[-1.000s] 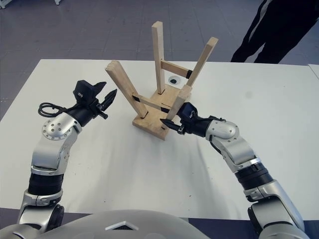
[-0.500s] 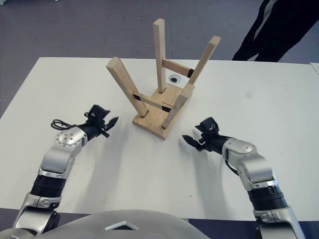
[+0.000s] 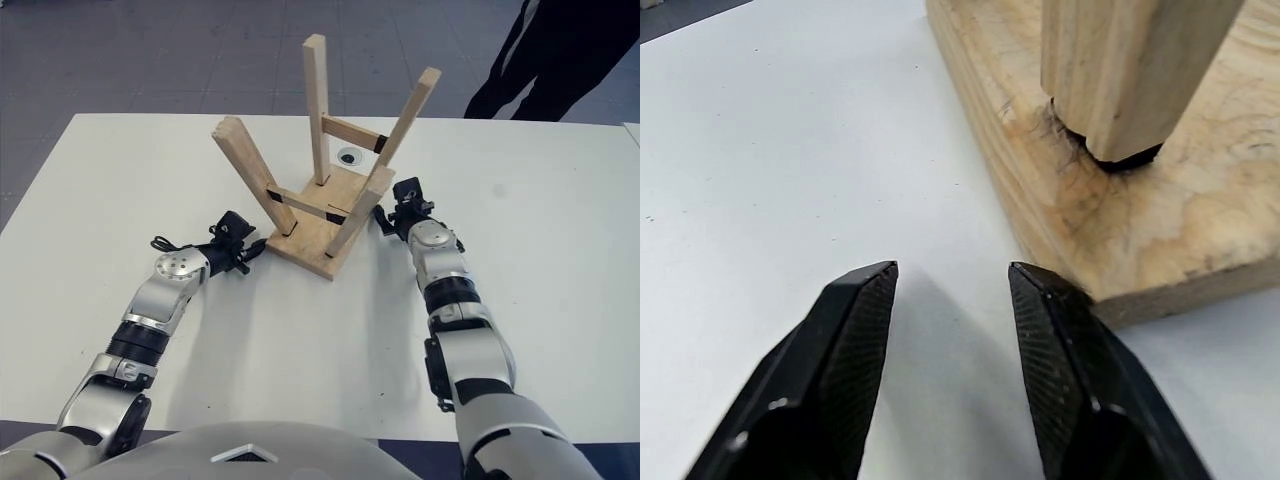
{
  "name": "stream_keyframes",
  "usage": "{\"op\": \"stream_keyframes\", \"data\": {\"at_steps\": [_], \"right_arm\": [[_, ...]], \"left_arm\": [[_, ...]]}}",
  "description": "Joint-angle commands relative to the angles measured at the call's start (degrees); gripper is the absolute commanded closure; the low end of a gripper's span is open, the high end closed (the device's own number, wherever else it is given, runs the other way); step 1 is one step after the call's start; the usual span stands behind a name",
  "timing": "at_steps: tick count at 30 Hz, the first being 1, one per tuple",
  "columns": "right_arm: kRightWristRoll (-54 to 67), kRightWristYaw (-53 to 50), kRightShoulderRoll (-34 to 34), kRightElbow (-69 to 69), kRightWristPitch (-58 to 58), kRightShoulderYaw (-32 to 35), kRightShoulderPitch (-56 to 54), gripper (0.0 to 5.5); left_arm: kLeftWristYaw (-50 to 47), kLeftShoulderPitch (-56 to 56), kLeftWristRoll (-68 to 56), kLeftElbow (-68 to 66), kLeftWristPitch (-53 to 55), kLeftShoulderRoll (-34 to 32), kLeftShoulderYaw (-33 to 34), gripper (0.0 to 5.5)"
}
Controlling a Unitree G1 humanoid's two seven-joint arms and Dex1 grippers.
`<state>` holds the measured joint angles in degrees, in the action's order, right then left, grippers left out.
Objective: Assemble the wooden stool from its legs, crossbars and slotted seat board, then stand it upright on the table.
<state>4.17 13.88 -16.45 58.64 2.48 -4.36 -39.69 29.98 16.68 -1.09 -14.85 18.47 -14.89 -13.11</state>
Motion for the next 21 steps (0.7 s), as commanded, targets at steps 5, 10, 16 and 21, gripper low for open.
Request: {"op": "stream_keyframes", "data": {"at_steps": [5,10,16,21], "right_arm": [[-2.84,2.39,4.23,8.49,-5.05,1.24,-7.43,1.79],[6.32,-5.64,-1.76,-11.83,6.8,14.47,-0.68,1.79],[31.8,-12.59,-3.58,-56.91,40.34,27.74,-1.11,1.79],[56.75,-26.46,-1.86,-67.51,56.31,35.57,-9.08,1.79]], "left_arm": [[2.74,-9.12,-0.67,14.58,6.24,-4.64,-0.1,3.41],[-0.84,-9.33,0.55,14.63,5.85,-5.99,3.15,3.41],[-4.86,-12.07,-0.07,17.66,5.96,-5.5,7.09,3.41],[-5.82,-12.55,-0.22,17.79,5.79,-5.03,7.27,3.41]]}}
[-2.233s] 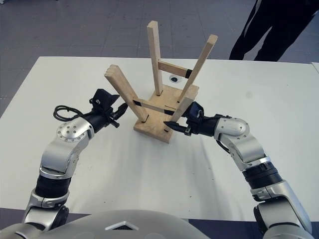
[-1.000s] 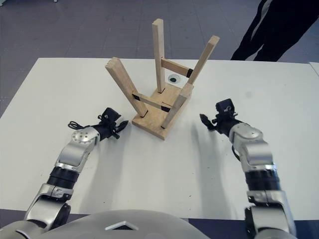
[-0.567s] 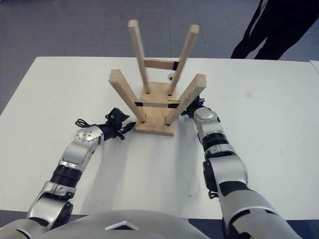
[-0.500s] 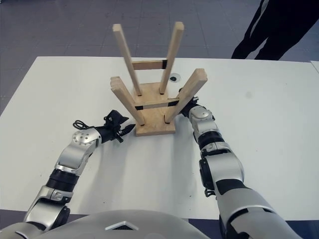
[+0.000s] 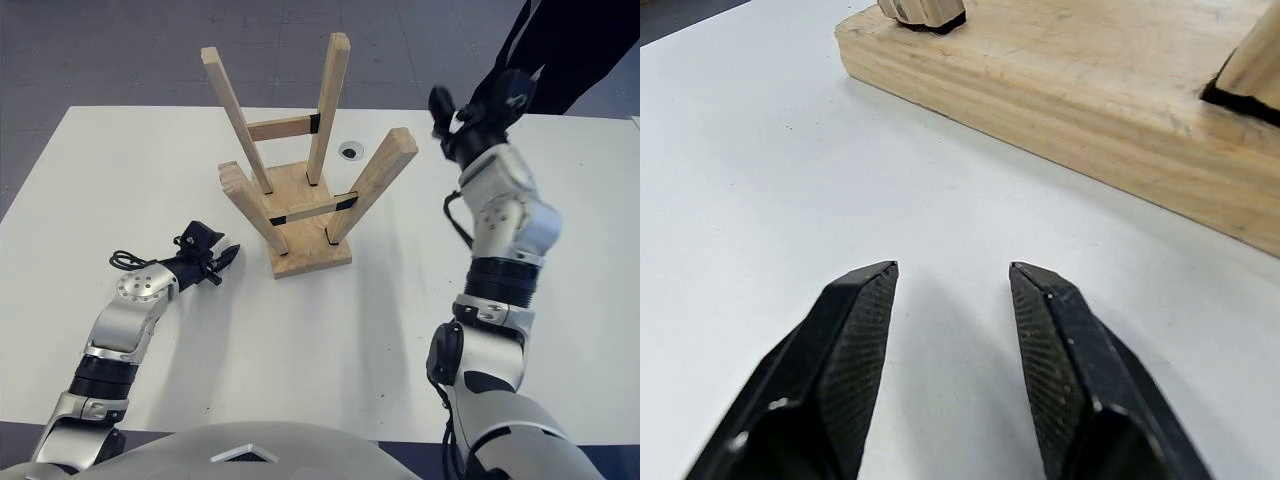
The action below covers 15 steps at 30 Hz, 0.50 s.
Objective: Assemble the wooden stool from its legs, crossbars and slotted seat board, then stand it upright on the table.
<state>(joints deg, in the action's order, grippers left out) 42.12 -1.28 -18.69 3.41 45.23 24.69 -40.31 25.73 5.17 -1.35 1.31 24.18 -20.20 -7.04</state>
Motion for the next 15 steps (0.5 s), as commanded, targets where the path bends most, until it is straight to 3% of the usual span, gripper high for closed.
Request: {"op": "stream_keyframes", "data": {"at_steps": [1,4,8,15], "right_arm": [[21.24,-13.08,0.29,-13.22,14.82,6.77,-9.19,1.79],[25.71,-14.3,-1.8,-18.78,18.78,3.54,-8.27,1.79],[16.91,-6.92,-6.03,-28.15,17.24,-8.56,3.68,1.79],[10.2,-2.05,-1.1,-26.43,5.84,-11.46,2.08,1.79]], "left_arm": [[-1.62,-0.92,0.06,1.54,0.05,0.35,1.18,3.41],[-1.9,-0.69,0.1,1.51,0.03,0.5,1.11,3.41],[-1.81,-0.5,0.09,2.85,0.4,0.13,1.16,3.41],[-1.4,-1.31,0.01,3.91,0.84,0.1,0.71,3.41]]}}
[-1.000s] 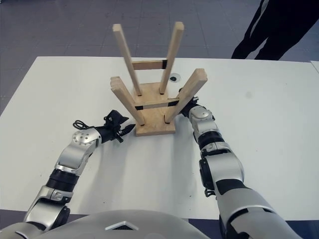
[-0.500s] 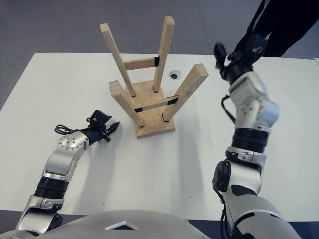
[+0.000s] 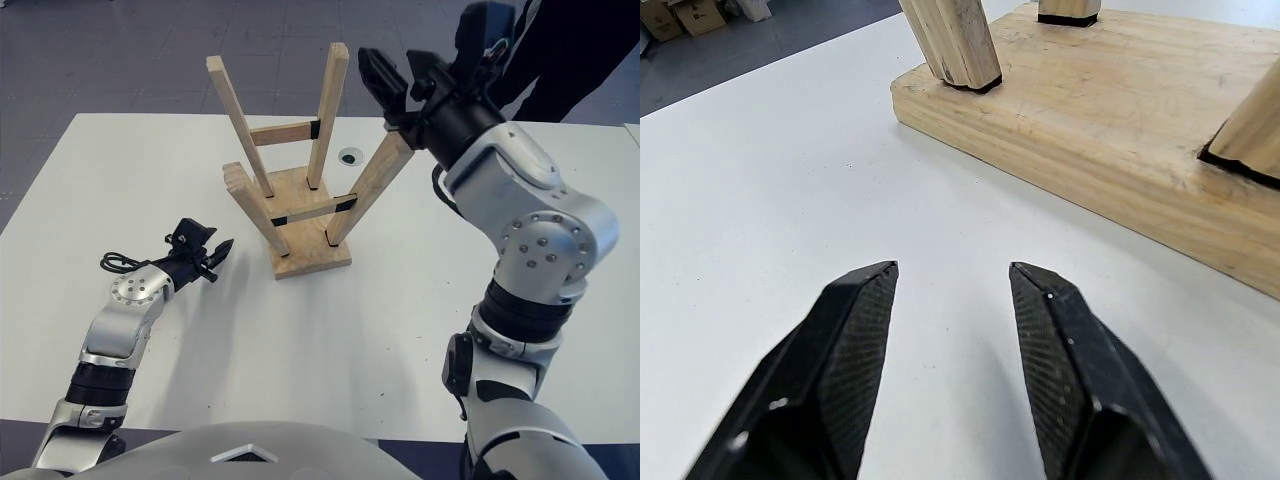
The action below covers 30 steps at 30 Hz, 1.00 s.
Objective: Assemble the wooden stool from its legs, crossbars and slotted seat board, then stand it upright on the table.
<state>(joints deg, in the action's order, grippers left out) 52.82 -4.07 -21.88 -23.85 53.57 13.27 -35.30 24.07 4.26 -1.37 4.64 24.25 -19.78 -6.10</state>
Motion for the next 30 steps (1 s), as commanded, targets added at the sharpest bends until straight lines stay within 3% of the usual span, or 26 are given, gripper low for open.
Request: {"op": "stream_keyframes", "data": {"at_steps": [1,9,18,22,26,30], "right_arm": [[-0.26,0.75,2.46,0.98,-2.82,0.28,-3.49,1.79],[-3.53,4.16,3.02,5.48,-5.8,-0.34,-5.0,1.79],[-3.04,4.85,1.91,7.14,-14.98,6.04,-20.46,1.79],[-4.7,7.67,2.48,9.89,-8.38,-0.79,-7.12,1.79],[-9.34,13.52,4.0,16.22,-4.25,-13.1,16.71,1.79],[-8.89,11.41,5.12,15.13,-5.7,-9.33,11.08,1.79]], "left_arm": [[0.22,-0.57,0.05,0.58,0.77,-0.25,-0.27,3.41],[-0.04,-1.29,0.03,0.76,0.6,0.14,-0.32,3.41],[0.39,-1.68,-0.23,1.02,0.68,-0.63,0.42,3.41],[0.48,-2.63,-0.39,1.82,1.25,-0.6,0.26,3.41],[0.15,-3.58,-0.45,1.9,1.57,-0.32,0.06,3.41],[0.29,-3.79,-0.28,1.7,1.58,-0.53,-0.18,3.41]]}}
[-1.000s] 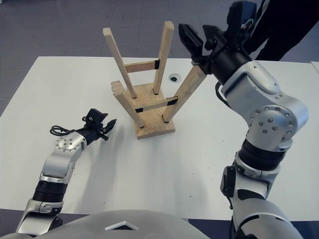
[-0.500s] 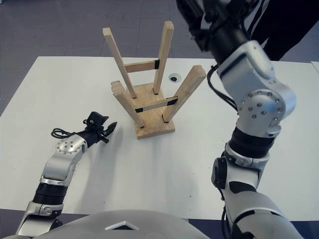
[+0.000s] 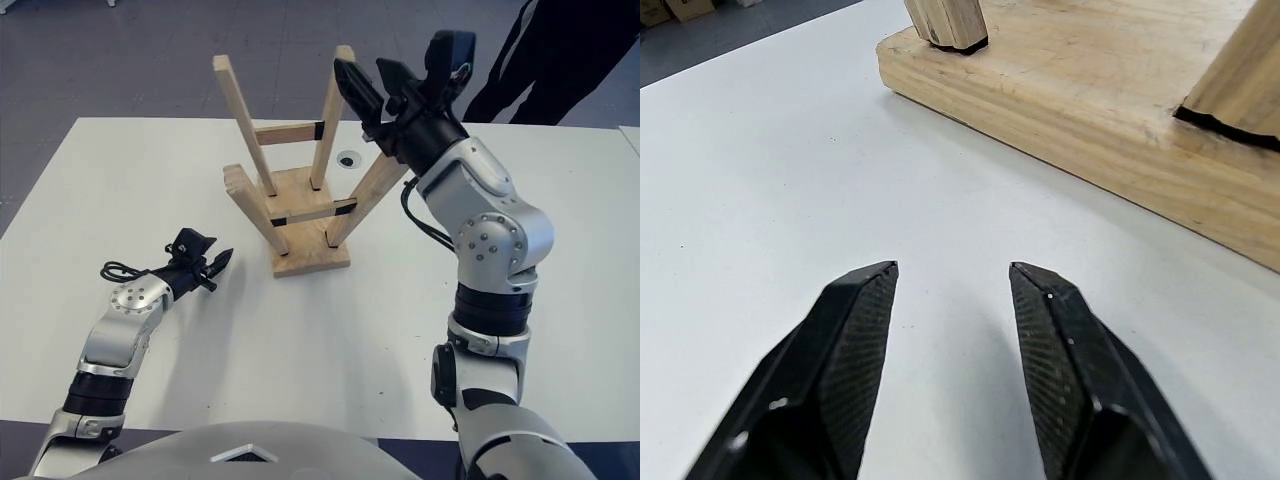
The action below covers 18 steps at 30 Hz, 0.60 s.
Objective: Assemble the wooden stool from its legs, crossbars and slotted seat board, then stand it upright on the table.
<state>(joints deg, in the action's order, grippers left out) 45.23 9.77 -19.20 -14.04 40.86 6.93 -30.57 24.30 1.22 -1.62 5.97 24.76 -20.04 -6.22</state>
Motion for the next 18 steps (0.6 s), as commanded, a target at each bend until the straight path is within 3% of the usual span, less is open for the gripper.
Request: {"op": "stream_keyframes", "data": {"at_steps": [1,8,12,14,18], "right_arm": [[-0.67,-3.34,2.71,4.86,7.05,-1.7,4.3,1.79],[12.21,-14.16,1.97,-3.7,8.72,12.61,-11.68,1.79],[9.93,-16.95,-3.72,0.97,6.38,19.34,-13.42,1.79],[3.62,-14.38,-7.64,5.44,6.08,16.93,-7.89,1.79],[-17.33,-5.11,-16.27,15.08,-2.7,1.72,10.12,1.79]], "left_arm": [[0.02,-0.66,-0.03,0.29,1.06,-0.17,-0.11,3.41],[-0.26,0.95,0.19,-0.24,0.95,0.45,-0.75,3.41],[-0.24,3.81,0.45,-2.24,0.49,0.46,-0.47,3.41],[-0.12,6.11,0.75,-4.59,-0.14,0.38,-0.49,3.41],[-0.23,15.16,3.31,-14.18,-2.31,1.53,-2.88,3.41]]}}
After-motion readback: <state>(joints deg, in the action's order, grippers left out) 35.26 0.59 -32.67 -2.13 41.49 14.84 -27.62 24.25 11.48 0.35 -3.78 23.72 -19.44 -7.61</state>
